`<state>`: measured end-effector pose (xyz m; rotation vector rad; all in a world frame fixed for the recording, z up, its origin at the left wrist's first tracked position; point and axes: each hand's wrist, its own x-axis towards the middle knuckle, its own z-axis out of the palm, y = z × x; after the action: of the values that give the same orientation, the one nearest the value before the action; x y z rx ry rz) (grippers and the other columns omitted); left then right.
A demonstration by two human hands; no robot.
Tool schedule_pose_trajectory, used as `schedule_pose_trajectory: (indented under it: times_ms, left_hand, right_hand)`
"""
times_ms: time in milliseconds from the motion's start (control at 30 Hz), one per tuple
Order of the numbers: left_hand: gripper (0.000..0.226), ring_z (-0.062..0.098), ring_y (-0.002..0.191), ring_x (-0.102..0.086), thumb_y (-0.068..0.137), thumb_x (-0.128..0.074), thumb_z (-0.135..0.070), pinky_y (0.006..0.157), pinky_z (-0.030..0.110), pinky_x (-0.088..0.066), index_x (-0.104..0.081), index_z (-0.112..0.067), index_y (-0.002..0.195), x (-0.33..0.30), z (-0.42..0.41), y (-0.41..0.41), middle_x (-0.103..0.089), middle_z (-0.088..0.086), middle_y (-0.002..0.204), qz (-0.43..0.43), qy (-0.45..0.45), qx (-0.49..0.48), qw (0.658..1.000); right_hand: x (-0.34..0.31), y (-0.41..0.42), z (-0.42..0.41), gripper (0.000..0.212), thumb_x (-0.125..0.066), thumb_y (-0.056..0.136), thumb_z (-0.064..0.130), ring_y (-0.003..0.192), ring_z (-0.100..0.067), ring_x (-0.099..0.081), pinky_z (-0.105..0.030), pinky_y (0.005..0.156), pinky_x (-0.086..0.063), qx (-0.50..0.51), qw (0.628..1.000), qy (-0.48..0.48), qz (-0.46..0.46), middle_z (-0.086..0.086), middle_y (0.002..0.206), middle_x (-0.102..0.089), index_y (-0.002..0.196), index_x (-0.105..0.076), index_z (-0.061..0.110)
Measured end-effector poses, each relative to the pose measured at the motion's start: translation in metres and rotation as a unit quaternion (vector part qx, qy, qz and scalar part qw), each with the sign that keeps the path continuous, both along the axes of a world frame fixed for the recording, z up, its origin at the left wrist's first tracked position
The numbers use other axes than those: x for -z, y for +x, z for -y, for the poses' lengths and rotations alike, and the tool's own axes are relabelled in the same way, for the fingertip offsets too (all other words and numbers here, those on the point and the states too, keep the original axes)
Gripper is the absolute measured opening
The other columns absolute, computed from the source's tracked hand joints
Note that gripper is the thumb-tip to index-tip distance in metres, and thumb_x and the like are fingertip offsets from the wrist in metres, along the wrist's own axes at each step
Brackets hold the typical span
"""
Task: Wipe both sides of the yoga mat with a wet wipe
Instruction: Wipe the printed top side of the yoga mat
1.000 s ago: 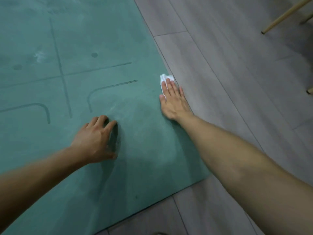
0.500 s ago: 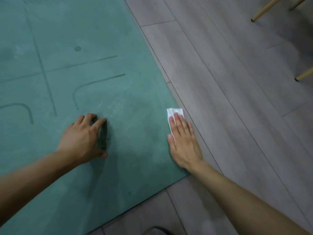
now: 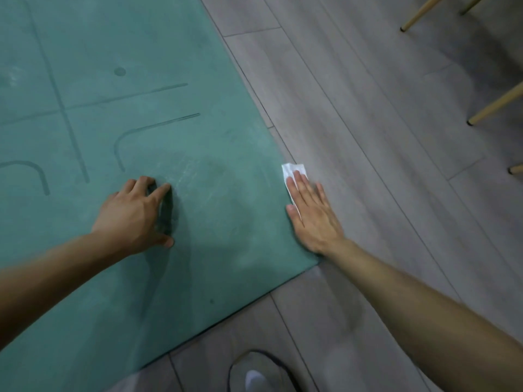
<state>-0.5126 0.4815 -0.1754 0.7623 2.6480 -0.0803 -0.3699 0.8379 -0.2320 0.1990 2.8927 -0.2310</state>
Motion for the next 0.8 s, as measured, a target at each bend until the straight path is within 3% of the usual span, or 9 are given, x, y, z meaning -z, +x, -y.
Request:
schedule_pose_trajectory:
  times_ms: [133, 267, 300, 367, 467, 600, 667, 800]
  left_hand:
    - [0.137, 0.034, 0.138, -0.040, 0.053, -0.084, -0.083, 0.105, 0.049, -0.049, -0.027, -0.026, 0.164, 0.000, 0.001, 0.002, -0.035, 0.010, 0.157, 0.006, -0.004, 0.007, 1.000]
    - [0.136, 0.036, 0.140, -0.038, 0.054, -0.086, -0.080, 0.111, 0.050, -0.046, -0.027, -0.027, 0.164, 0.003, 0.001, 0.000, -0.034, 0.011, 0.158, 0.022, 0.004, -0.003, 1.000]
    - [0.134, 0.036, 0.141, -0.038, 0.054, -0.087, -0.078, 0.111, 0.050, -0.046, -0.029, -0.028, 0.163, 0.005, 0.002, 0.001, -0.033, 0.011, 0.158, 0.028, 0.009, -0.006, 1.000]
    - [0.125, 0.037, 0.141, -0.039, 0.057, -0.088, -0.074, 0.112, 0.051, -0.046, -0.034, -0.029, 0.161, 0.006, 0.005, 0.005, -0.034, 0.011, 0.158, 0.035, 0.022, -0.008, 0.999]
    - [0.116, 0.038, 0.139, -0.042, 0.058, -0.090, -0.069, 0.110, 0.052, -0.047, -0.041, -0.028, 0.156, 0.004, 0.018, 0.022, -0.037, 0.011, 0.155, 0.029, 0.028, 0.021, 0.999]
    - [0.120, 0.034, 0.138, -0.043, 0.056, -0.090, -0.071, 0.108, 0.050, -0.048, -0.040, -0.029, 0.156, 0.003, 0.035, 0.041, -0.039, 0.008, 0.152, 0.019, 0.014, 0.052, 0.998]
    - [0.118, 0.033, 0.136, -0.045, 0.056, -0.087, -0.073, 0.108, 0.048, -0.048, -0.041, -0.030, 0.155, 0.002, 0.040, 0.043, -0.041, 0.006, 0.150, 0.026, 0.008, 0.050, 0.998]
    - [0.116, 0.029, 0.138, -0.043, 0.061, -0.085, -0.072, 0.111, 0.044, -0.045, -0.035, -0.032, 0.158, -0.011, 0.040, 0.051, -0.035, 0.003, 0.154, 0.049, -0.010, 0.053, 0.997]
  right_hand:
    - [-0.004, 0.069, 0.062, 0.068, -0.017, 0.113, 0.046, 0.160, -0.015, 0.022, -0.048, 0.132, -0.005, 0.044, 0.999, -0.010, 0.011, -0.001, 0.174, 0.023, 0.166, 0.015, 0.017]
    - [0.005, 0.093, 0.154, 0.067, -0.028, 0.113, 0.040, 0.161, -0.017, 0.016, -0.047, 0.132, -0.005, -0.231, 0.971, -0.059, 0.022, -0.001, 0.176, 0.010, 0.169, 0.001, 0.017]
    - [0.007, 0.098, 0.154, 0.066, -0.030, 0.114, 0.038, 0.161, -0.016, 0.014, -0.047, 0.131, -0.005, -0.258, 0.965, -0.050, 0.020, 0.000, 0.176, 0.008, 0.169, 0.000, 0.019]
    - [0.008, 0.102, 0.123, 0.065, -0.028, 0.113, 0.035, 0.161, -0.014, 0.015, -0.051, 0.131, -0.008, -0.200, 0.980, -0.006, 0.004, 0.002, 0.176, 0.010, 0.169, 0.001, 0.020]
    - [-0.002, 0.106, 0.058, 0.063, -0.016, 0.113, 0.038, 0.160, -0.014, 0.020, -0.052, 0.131, -0.009, -0.010, 0.999, 0.047, 0.010, 0.002, 0.174, 0.019, 0.167, 0.010, 0.020]
    - [-0.003, 0.098, 0.065, 0.064, -0.011, 0.112, 0.043, 0.159, -0.013, 0.023, -0.048, 0.132, -0.004, 0.154, 0.988, -0.001, -0.013, 0.000, 0.174, 0.021, 0.167, 0.012, 0.019]
    - [0.000, 0.102, 0.114, 0.065, -0.014, 0.112, 0.042, 0.160, -0.017, 0.022, -0.049, 0.132, -0.006, 0.084, 0.996, -0.007, -0.012, -0.003, 0.174, 0.020, 0.167, 0.011, 0.016]
    - [0.003, 0.108, 0.152, 0.065, -0.029, 0.113, 0.038, 0.162, -0.016, 0.012, -0.048, 0.132, -0.004, -0.222, 0.974, -0.038, -0.004, 0.002, 0.176, 0.010, 0.169, 0.001, 0.021]
